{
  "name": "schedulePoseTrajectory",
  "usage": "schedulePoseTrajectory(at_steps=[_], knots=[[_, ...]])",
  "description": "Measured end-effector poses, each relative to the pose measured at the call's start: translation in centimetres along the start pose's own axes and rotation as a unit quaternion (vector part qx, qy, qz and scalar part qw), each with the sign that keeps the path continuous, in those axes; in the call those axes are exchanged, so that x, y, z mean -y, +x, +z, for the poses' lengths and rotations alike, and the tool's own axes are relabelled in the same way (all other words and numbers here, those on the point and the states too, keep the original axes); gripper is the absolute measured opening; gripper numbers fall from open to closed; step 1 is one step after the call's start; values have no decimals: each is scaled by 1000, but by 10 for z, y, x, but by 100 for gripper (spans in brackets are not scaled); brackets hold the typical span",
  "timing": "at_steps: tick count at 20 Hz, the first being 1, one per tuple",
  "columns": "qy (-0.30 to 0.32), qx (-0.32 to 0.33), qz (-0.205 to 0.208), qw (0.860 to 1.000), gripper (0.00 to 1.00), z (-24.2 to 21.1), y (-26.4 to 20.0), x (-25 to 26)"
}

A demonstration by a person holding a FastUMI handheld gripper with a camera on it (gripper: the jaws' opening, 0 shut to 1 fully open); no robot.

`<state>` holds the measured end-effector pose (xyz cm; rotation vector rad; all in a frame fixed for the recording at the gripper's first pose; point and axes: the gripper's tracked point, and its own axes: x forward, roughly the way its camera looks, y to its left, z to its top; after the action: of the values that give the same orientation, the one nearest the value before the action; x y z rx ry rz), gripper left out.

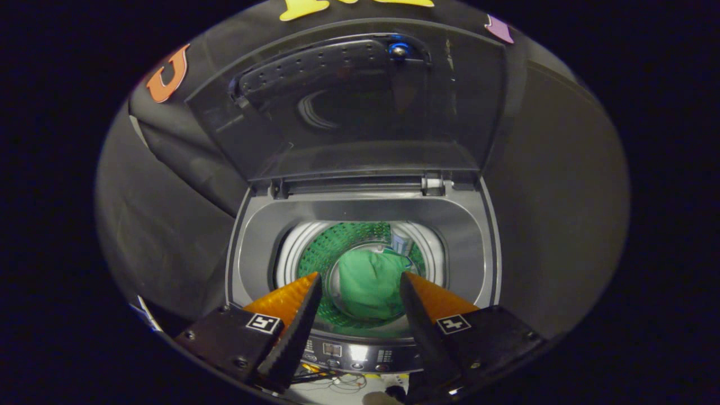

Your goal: Put the clothes into the washing machine and then close the washing machine lid.

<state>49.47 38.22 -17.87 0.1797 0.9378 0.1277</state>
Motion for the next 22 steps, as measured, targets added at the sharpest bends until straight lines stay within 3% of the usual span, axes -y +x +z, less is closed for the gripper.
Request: schedulePoseTrajectory(at_steps=[10, 22], knots=[[-22, 33, -12, 999, 86, 8, -15, 11], [-86, 153, -24, 984, 86, 82, -89, 17]])
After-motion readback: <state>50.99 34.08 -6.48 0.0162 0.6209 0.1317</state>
